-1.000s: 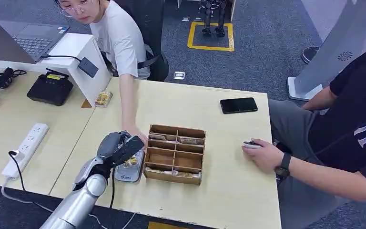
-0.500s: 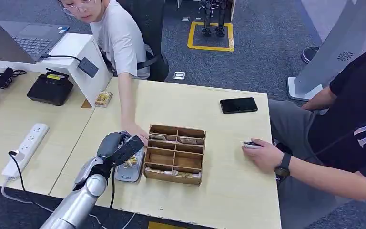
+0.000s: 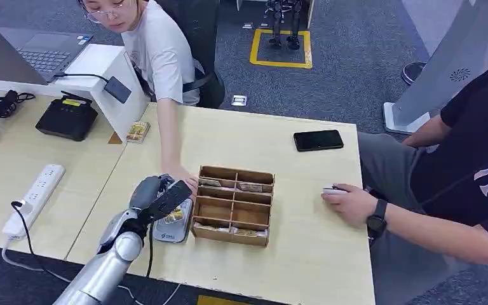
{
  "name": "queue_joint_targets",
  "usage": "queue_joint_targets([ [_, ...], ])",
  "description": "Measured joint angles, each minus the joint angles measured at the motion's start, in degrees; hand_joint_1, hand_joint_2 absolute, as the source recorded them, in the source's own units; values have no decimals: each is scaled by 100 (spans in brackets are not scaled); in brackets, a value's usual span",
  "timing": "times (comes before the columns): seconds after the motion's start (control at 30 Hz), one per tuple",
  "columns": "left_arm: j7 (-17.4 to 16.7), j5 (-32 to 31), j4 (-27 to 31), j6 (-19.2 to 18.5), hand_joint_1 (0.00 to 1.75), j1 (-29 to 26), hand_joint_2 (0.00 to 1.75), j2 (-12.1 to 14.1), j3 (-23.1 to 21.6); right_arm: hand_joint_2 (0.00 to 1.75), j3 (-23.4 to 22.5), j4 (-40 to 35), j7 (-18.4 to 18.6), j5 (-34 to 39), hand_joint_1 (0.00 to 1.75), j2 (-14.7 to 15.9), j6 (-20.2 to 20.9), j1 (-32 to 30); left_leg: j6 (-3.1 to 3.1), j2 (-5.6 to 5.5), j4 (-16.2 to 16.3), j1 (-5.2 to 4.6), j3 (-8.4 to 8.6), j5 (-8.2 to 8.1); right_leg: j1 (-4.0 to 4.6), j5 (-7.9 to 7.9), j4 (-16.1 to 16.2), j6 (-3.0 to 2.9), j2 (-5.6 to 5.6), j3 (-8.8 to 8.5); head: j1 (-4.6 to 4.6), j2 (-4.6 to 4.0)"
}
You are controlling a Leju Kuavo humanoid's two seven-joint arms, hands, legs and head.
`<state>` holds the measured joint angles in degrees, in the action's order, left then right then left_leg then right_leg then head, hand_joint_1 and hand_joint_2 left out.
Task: Pass the card to the sensor for recognition and then transmit it.
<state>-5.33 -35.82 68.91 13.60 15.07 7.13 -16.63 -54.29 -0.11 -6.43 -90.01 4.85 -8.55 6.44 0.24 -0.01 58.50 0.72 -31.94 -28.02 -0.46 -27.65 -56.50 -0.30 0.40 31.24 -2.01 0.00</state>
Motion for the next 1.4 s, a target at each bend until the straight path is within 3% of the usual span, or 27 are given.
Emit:
queue_joint_targets([
  [0.17,-55,-74,-2,15,175,3,175,-9,0,175,0,0,0,0,0,0,-2,0,0,0,0,0,0,0,0,0,0,0,0,0,0,0],
  [0.43,-472,-984,-20,385,175,44,175,-66,-2,175,-15,2,42,0,0,0,-37,19,0,0,0,0,0,0,0,0,0,0,0,0,0,0],
  [1.07,-476,-973,-33,507,175,44,175,-236,2,175,-35,9,57,0,0,0,-184,22,0,0,0,0,0,0,0,0,0,0,0,0,0,0],
  [1.4,-437,-1156,-33,815,175,41,175,-282,13,175,-35,15,57,0,0,-2,-227,26,0,-1,0,0,0,0,0,0,0,0,0,0,-2,0],
])
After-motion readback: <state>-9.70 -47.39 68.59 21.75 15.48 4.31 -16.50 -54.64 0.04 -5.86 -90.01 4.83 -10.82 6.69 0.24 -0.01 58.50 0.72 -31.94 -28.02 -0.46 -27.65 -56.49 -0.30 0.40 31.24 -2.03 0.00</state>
